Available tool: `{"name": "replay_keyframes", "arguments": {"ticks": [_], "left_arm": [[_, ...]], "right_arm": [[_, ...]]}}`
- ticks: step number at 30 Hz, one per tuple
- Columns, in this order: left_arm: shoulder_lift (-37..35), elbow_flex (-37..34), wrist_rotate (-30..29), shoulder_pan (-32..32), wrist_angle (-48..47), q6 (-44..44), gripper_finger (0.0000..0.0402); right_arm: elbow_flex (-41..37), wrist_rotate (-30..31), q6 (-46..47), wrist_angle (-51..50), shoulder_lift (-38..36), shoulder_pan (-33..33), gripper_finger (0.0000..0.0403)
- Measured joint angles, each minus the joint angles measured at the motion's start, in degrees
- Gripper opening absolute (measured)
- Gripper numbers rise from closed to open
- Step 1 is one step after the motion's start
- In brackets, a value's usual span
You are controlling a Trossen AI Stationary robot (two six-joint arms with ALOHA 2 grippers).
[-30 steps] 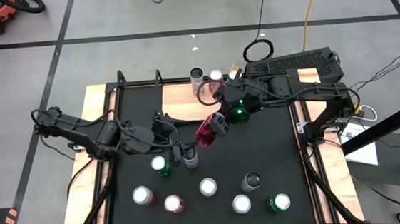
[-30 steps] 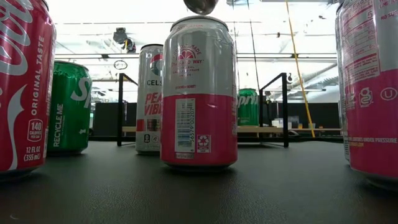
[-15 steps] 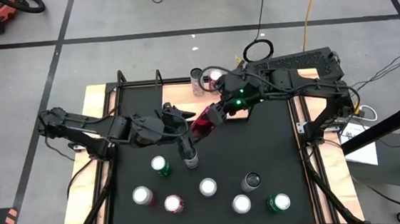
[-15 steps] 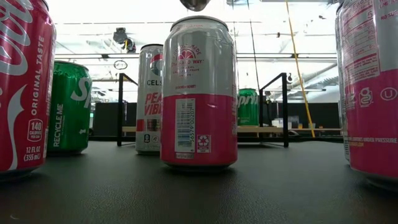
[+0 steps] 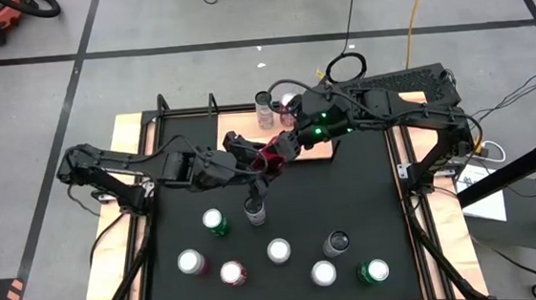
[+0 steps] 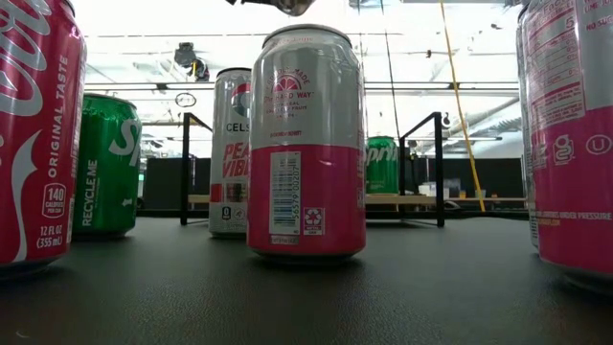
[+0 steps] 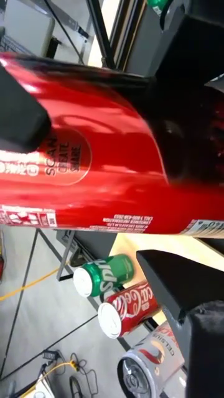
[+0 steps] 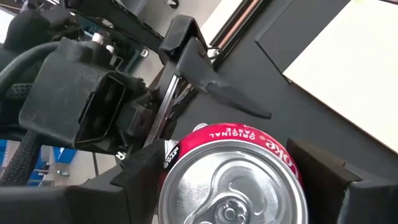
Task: Place canned beverage on shelf
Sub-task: Put the top red soda can on the shelf
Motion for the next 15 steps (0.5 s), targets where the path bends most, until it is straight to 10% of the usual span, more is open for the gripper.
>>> {"name": "replay_keyframes", "arguments": {"ticks": [8, 15], "left_arm": [[-0.15, 0.01, 1.05, 0.00, 1.51, 0.02, 0.0284], [-0.91, 0.00, 3.27, 0.00, 4.17, -2.72, 0.0282]], "right_arm": [[-0.02, 0.05, 0.06, 0.81, -0.87, -0.66, 0.0268], [-0.02, -2.86, -5.99, 1.83, -2.08, -1.32, 0.0306]]}}
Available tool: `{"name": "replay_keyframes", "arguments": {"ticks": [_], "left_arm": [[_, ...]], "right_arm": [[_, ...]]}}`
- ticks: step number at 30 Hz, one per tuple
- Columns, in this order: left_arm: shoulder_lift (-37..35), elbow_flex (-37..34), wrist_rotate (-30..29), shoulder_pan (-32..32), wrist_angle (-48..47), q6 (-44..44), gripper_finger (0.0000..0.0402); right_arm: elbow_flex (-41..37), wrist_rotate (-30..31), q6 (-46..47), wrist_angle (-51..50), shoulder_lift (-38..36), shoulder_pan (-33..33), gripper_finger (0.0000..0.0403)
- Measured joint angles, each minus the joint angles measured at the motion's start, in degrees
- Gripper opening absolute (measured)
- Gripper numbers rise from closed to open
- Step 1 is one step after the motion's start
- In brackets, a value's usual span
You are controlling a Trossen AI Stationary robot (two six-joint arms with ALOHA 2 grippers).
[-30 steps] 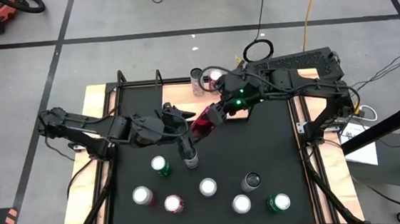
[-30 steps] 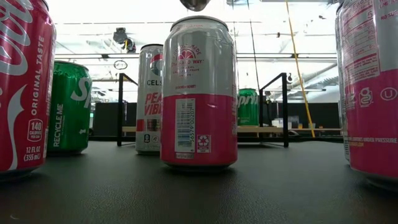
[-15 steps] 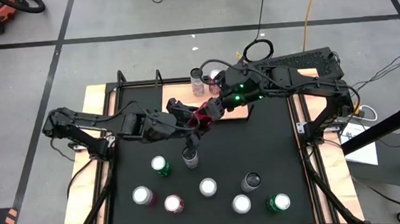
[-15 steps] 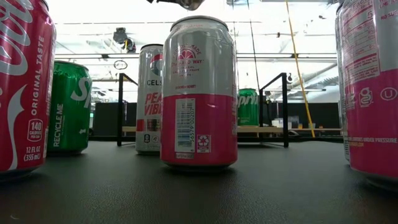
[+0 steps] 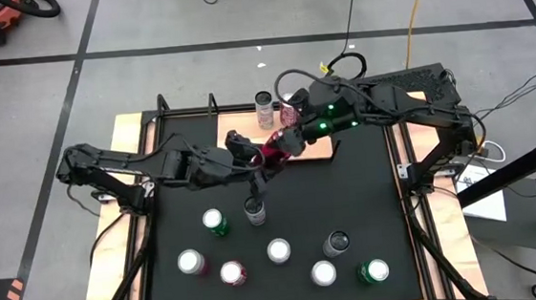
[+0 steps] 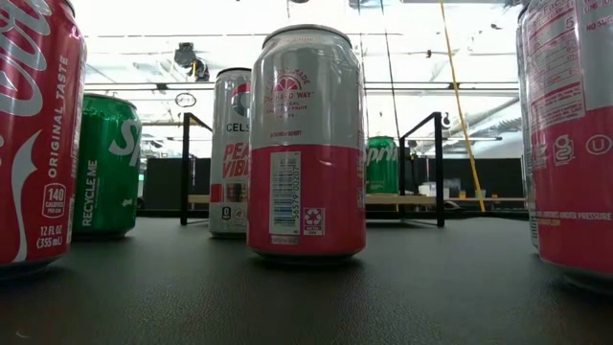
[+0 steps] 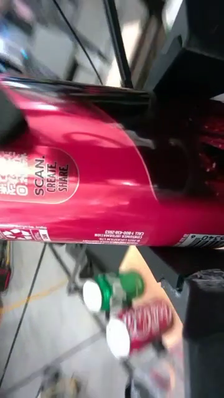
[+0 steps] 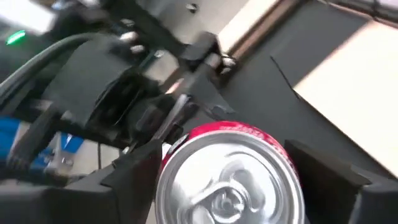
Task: Place canned beverage on shelf
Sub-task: Put the top red soda can on the shelf
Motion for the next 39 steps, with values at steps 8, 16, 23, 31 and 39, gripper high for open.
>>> {"name": "replay_keyframes", "arguments": {"ticks": [8, 16, 23, 31, 39], "left_arm": [[-2.54, -0.04, 9.27, -0.05, 4.87, -4.43, 0.0282], [-2.54, -0.02, 23.17, 0.71, 15.82, -7.95, 0.0282], [-2.52, -0.02, 31.67, 1.70, 24.52, -9.89, 0.0282], [-2.61, 0.02, 37.80, 3.06, 27.74, -12.38, 0.0282], [-2.04, 0.04, 40.19, 4.49, 28.57, -12.42, 0.0282]], "right_arm": [[0.09, -0.89, -16.15, 6.55, -5.59, 0.03, 0.0352], [0.07, -3.63, -23.52, 8.30, -9.63, 0.87, 0.0353], [0.02, -7.70, -23.82, 12.53, -8.96, 4.72, 0.0353], [-0.02, -6.71, -22.76, 20.27, -7.65, 8.78, 0.0352], [-0.03, -5.60, -22.55, 24.94, -4.62, 9.54, 0.0352]]}}
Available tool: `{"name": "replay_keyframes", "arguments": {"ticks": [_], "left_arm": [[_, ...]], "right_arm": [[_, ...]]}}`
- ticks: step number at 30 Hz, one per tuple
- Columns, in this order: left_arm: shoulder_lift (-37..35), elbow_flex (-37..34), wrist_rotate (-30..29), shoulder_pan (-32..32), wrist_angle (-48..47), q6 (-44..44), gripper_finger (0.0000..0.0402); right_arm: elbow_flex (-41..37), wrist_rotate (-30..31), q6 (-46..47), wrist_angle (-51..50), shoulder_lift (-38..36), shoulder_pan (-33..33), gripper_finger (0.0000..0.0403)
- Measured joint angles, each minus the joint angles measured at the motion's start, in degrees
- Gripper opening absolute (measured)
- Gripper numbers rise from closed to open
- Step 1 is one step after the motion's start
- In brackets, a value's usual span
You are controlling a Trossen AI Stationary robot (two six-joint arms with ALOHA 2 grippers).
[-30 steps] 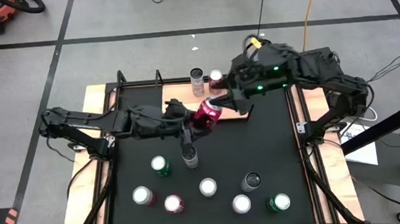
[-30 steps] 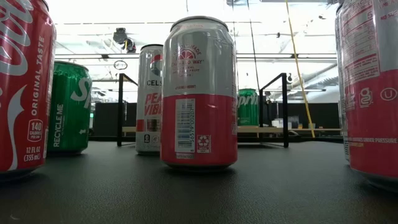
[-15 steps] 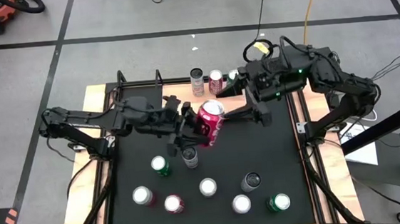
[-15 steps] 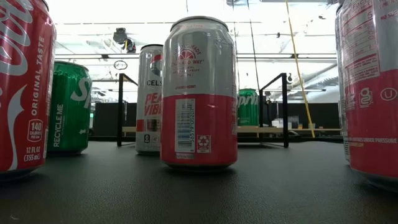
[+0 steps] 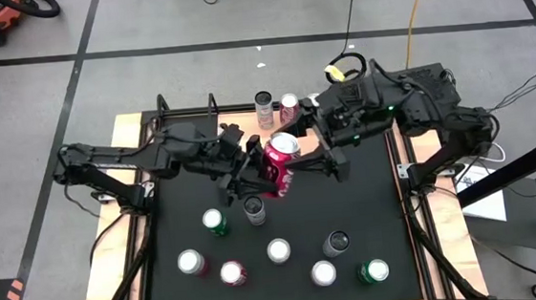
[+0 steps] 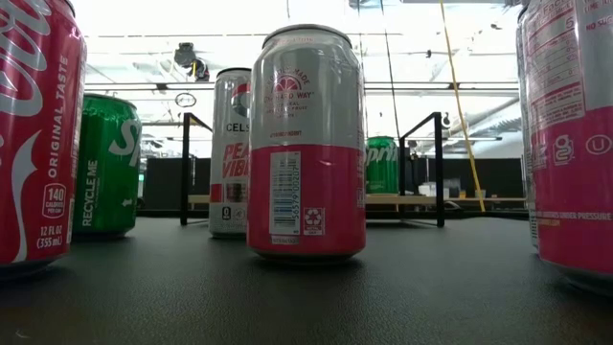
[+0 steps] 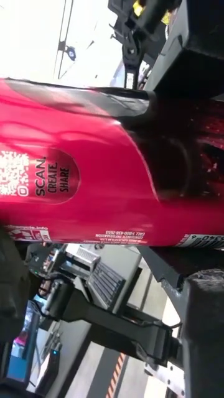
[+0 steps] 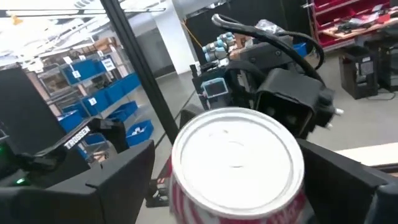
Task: Place canned beverage on shelf
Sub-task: Put the top red soda can on the shelf
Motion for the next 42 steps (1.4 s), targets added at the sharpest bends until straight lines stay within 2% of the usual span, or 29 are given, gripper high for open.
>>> {"name": "replay_keyframes", "arguments": {"ticks": [8, 18, 25, 29, 36, 42], "left_arm": [[0.03, 0.00, 0.01, 0.45, 0.29, 1.50, 0.0282], [0.03, 0.00, -0.17, 0.45, 0.07, 1.84, 0.0288], [0.01, 0.00, -2.00, 0.37, 0.06, 1.29, 0.0294], [-0.03, 0.00, -4.78, 0.32, 0.37, 0.50, 0.0323], [-0.04, 0.04, -7.53, 0.43, -0.05, 0.49, 0.0389], [-0.51, 0.02, -8.30, 1.11, -0.92, 0.57, 0.0399]], "right_arm": [[-0.01, -0.40, -1.77, 2.70, 1.43, -0.04, 0.0349], [-0.01, -0.42, -1.73, 1.90, 1.61, -0.04, 0.0265], [0.00, -0.73, -1.64, 1.97, 1.65, -0.04, 0.0263], [0.03, -0.73, -1.74, 2.03, 1.63, -0.07, 0.0273], [0.01, -0.15, 0.13, 0.59, 1.80, -0.11, 0.0264], [-0.03, 0.13, 0.69, -0.43, 1.48, -0.25, 0.0266]]}}
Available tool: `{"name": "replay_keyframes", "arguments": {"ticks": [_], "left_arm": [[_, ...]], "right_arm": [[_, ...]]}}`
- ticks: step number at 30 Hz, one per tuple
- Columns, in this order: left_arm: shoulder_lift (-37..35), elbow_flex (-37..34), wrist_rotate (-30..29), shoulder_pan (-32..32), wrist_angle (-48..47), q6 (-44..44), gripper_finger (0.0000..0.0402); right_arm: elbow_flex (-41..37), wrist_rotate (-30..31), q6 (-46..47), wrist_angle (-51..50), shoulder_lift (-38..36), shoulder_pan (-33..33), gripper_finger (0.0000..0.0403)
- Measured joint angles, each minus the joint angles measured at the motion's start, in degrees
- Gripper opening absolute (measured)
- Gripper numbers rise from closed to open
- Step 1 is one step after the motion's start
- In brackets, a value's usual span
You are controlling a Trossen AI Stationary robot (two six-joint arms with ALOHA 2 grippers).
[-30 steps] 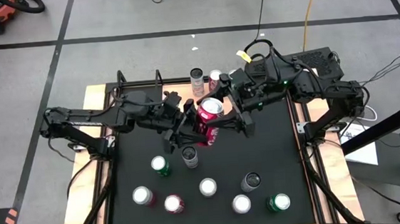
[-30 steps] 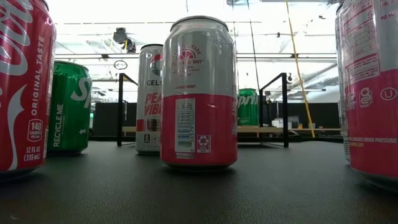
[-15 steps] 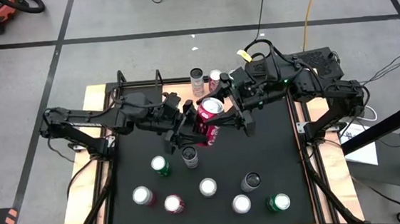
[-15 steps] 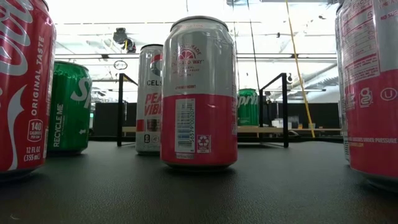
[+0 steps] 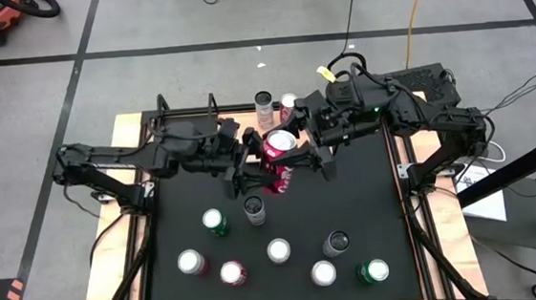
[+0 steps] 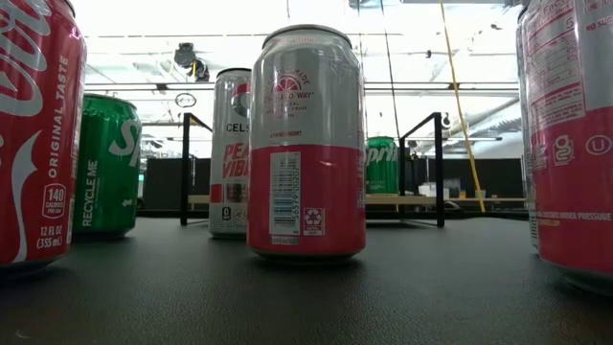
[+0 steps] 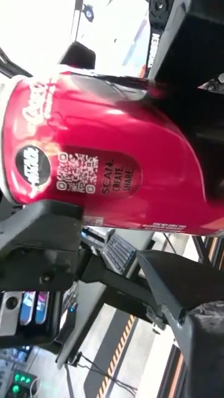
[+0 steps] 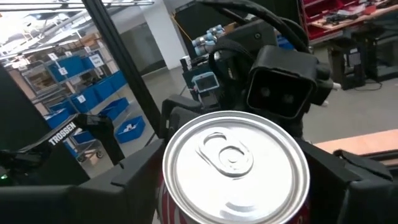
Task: Place canned beverage on shelf
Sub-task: Put the top red soda can on the shelf
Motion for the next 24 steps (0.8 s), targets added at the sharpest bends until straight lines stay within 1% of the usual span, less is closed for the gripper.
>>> {"name": "replay_keyframes", "arguments": {"ticks": [3, 6, 8, 10, 15, 19, 21, 24], "left_arm": [[-0.78, 0.02, -1.17, 0.36, -1.85, 1.13, 0.0399], [-1.94, 0.08, -4.39, 0.62, -4.30, 3.24, 0.0399], [-3.51, 0.12, -6.21, 0.83, -7.56, 4.29, 0.0400], [-4.46, 0.15, -9.35, 1.01, -8.77, 5.41, 0.0400], [-8.16, 0.13, -16.69, 1.00, -15.99, 7.40, 0.0400], [-10.15, 0.09, -20.98, 0.99, -19.05, 7.38, 0.0400], [-10.44, 0.04, -22.15, 0.94, -19.23, 7.31, 0.0400], [-10.38, 0.06, -22.20, 0.82, -19.13, 7.01, 0.0400]], "right_arm": [[0.00, 0.50, -0.01, -1.30, -0.42, -0.70, 0.0265], [-0.09, 2.53, 0.04, -3.64, -1.39, -1.20, 0.0265], [-0.09, 2.93, 0.04, -5.51, -2.27, -1.71, 0.0266], [-0.09, 3.44, 0.07, -6.53, -2.76, -1.72, 0.0267], [-0.09, 6.54, -0.20, -9.07, -3.86, -1.65, 0.0266], [-0.09, 10.04, 0.70, -11.09, -3.90, -1.74, 0.0267], [-0.09, 11.55, 0.84, -11.27, -3.90, -1.78, 0.0268], [-0.07, 11.78, 0.90, -11.98, -3.92, -1.77, 0.0269]]}}
